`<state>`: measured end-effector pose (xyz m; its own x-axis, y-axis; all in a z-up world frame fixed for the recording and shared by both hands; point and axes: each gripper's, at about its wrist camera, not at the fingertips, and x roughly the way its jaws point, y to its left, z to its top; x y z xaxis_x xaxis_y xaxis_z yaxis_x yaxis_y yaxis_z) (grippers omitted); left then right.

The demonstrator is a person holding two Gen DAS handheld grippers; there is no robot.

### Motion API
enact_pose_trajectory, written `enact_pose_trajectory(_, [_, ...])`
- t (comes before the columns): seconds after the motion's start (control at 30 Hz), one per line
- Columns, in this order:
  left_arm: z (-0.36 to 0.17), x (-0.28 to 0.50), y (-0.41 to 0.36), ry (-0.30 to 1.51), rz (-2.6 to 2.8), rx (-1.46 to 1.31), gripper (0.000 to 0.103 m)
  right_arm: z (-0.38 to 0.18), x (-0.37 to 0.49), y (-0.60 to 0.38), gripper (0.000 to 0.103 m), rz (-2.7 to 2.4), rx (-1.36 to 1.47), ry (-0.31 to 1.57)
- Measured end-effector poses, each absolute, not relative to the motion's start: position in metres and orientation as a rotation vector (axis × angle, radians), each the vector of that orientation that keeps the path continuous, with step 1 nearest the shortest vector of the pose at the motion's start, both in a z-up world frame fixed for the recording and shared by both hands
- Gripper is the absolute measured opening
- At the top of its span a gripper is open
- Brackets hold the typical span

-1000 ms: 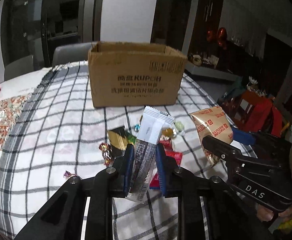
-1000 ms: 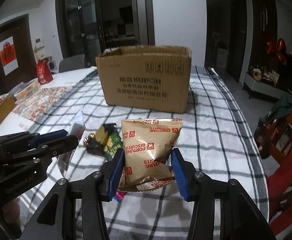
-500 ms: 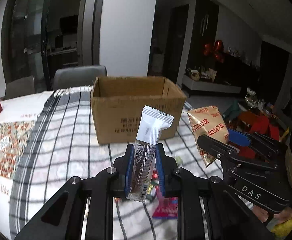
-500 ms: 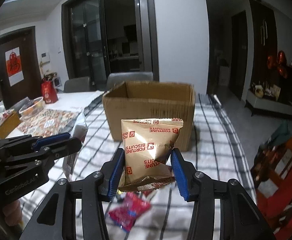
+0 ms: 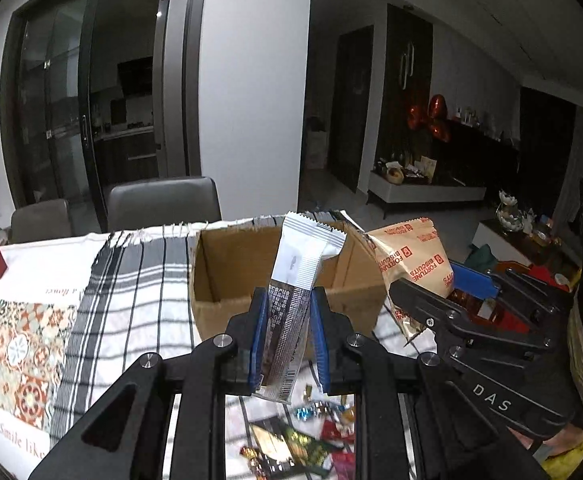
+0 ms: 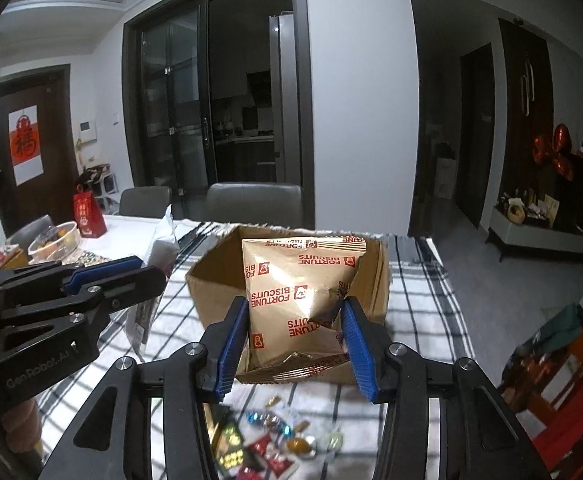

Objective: Organize snacks
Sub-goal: 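Carry the bar and biscuit pouch into the box and open both tools, then grasp the purple wrapped candy with the left tool while the right tool grasps the pink bag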

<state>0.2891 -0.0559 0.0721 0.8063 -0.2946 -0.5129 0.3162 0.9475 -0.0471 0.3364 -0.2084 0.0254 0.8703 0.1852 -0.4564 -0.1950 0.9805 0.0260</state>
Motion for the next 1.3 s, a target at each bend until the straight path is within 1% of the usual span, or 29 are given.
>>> enact_pose_trajectory(0.4, [0.091,0.363,-0.061,0.547,-0.31,0.06,0.022,0.035,0.417,-0.215,0.048,0.19,-0.013,0.555])
enact_pose_trajectory(0.53, [0.083,0.397,-0.065,0.6,-0.324,0.062,0.022,0.032,0.437,-0.218,0.049,0.182,-0.017,0.583])
enact_pose_trajectory(0.73, [0.065,0.427,-0.072,0.687,-0.322,0.06,0.022,0.016,0.46,-0.219,0.049,0.159,-0.027,0.639])
enact_pose_trajectory(0.77, [0.062,0.43,-0.072,0.695,-0.306,0.064,0.025,0.013,0.464,-0.219,0.049,0.158,-0.033,0.646])
enact_pose_trajectory(0.8, [0.06,0.432,-0.072,0.7,-0.291,0.068,0.033,0.01,0.466,-0.219,0.049,0.157,-0.04,0.653])
enact_pose_trajectory(0.83, [0.059,0.431,-0.072,0.702,-0.284,0.069,0.038,0.008,0.47,-0.219,0.052,0.158,-0.044,0.664])
enact_pose_trajectory(0.87, [0.058,0.431,-0.071,0.705,-0.274,0.067,0.048,0.005,0.472,-0.219,0.061,0.151,-0.046,0.677])
enact_pose_trajectory(0.9, [0.058,0.432,-0.07,0.705,-0.268,0.067,0.052,0.004,0.474,-0.219,0.064,0.14,-0.046,0.681])
enact_pose_trajectory(0.93, [0.058,0.43,-0.068,0.701,-0.265,0.064,0.053,0.003,0.473,-0.22,0.066,0.129,-0.045,0.678])
enact_pose_trajectory(1.0, [0.06,0.426,-0.064,0.7,-0.246,0.067,0.061,0.003,0.471,-0.221,0.066,0.124,-0.043,0.678])
enact_pose_trajectory(1.07, [0.064,0.418,-0.058,0.687,-0.235,0.059,0.063,0.005,0.464,-0.223,0.066,0.121,-0.025,0.679])
enact_pose_trajectory(1.3, [0.076,0.38,-0.046,0.642,-0.217,0.039,0.074,0.022,0.424,-0.22,0.066,0.122,-0.011,0.627])
